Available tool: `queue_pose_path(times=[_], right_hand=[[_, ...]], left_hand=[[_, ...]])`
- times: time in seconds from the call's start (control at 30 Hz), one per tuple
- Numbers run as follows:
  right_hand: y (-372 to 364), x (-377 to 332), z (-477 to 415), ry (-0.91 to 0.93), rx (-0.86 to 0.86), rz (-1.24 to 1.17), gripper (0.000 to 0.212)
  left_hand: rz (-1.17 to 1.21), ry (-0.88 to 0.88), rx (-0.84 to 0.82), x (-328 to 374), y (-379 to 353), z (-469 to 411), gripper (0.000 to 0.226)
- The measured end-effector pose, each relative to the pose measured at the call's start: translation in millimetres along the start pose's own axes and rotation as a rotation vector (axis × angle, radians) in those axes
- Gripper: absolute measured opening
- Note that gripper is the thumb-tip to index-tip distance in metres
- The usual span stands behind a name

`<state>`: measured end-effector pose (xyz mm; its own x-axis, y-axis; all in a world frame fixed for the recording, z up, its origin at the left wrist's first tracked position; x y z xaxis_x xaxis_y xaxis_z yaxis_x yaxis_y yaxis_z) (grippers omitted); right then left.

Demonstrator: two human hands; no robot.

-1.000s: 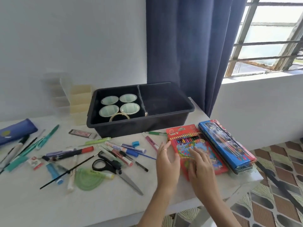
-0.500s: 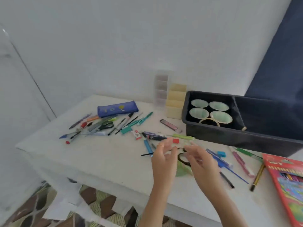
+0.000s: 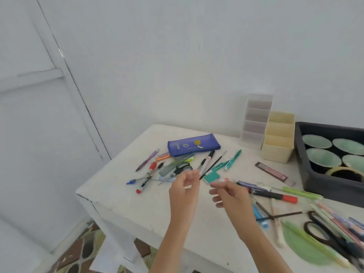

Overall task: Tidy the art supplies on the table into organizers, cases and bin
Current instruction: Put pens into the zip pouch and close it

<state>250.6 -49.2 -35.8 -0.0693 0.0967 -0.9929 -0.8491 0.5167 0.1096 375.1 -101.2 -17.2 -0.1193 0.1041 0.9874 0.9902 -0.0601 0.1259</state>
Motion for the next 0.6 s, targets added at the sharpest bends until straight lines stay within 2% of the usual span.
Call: queue_pose_path(times=[0.13, 0.3, 0.43, 0.6], right_hand=[[-33.8, 0.1, -40.6, -0.092, 0.024, -0.109, 0.027], [-56.7, 4.0, -112.3, -0.168, 0.101, -0.113, 0.021], [-67.7, 14.7, -168.2, -0.252, 0.178, -0.064, 0.016], [-73.5, 29.4, -206.4, -0.338, 0.261, -0.027, 0.016]], left_hand=[[-0.056, -0.047, -0.040, -10.1, 14.0, -53.1, 0.011], [-0.202, -0.119, -0.075, -22.2, 5.5, -122.7, 0.017], [-0.477, -0.239, -0.151, -41.1, -8.1, -180.1, 0.023], [-0.858, -0.384, -0.393, -65.7, -39.9, -229.0, 0.036]])
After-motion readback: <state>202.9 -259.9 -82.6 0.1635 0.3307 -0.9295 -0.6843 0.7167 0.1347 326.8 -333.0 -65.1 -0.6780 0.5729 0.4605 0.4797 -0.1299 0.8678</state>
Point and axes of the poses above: each hand's wrist, its own z-axis away from the middle knuckle, its own y-axis out of the back of the hand, x = y × z, the point moved 4 cm from there along -z, towards the middle knuckle, and after that the axes turned 1 degree about y, right-handed, at the moved point
